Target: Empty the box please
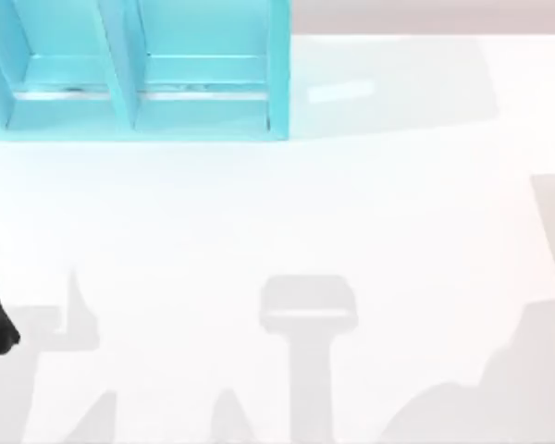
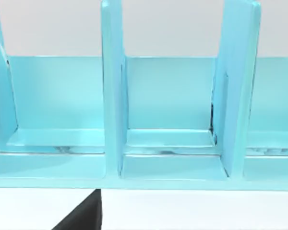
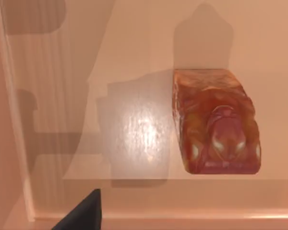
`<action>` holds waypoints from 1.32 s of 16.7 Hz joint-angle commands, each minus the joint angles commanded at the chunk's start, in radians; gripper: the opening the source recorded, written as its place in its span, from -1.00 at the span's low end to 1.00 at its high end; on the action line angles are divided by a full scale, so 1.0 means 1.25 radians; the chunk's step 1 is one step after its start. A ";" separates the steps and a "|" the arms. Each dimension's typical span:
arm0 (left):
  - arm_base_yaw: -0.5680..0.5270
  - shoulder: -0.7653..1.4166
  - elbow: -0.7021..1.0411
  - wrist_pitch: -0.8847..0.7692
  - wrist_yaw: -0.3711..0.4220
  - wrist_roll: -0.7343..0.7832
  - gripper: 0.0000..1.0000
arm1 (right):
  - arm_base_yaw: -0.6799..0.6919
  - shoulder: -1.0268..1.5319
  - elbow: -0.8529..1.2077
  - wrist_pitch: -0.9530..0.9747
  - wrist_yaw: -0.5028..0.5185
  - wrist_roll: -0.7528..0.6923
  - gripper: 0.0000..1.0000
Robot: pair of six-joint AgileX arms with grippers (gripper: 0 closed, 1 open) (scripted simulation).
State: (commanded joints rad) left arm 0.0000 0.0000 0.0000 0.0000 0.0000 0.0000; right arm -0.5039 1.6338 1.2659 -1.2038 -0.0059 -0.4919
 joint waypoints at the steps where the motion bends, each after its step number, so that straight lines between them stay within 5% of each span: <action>1: 0.000 0.000 0.000 0.000 0.000 0.000 1.00 | 0.000 0.000 -0.002 0.002 0.000 0.000 1.00; 12: 0.000 0.000 0.000 0.000 0.000 0.000 1.00 | 0.000 0.091 -0.210 0.303 0.000 0.004 1.00; 17: 0.000 0.000 0.000 0.000 0.000 0.000 1.00 | 0.001 0.102 -0.221 0.320 0.000 0.005 1.00; 22: 0.000 0.000 0.000 0.000 0.000 0.000 1.00 | 0.001 0.102 -0.221 0.320 0.000 0.005 0.25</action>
State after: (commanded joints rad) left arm 0.0000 0.0000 0.0000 0.0000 0.0000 0.0000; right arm -0.5028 1.7612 0.9903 -0.8038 -0.0059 -0.4854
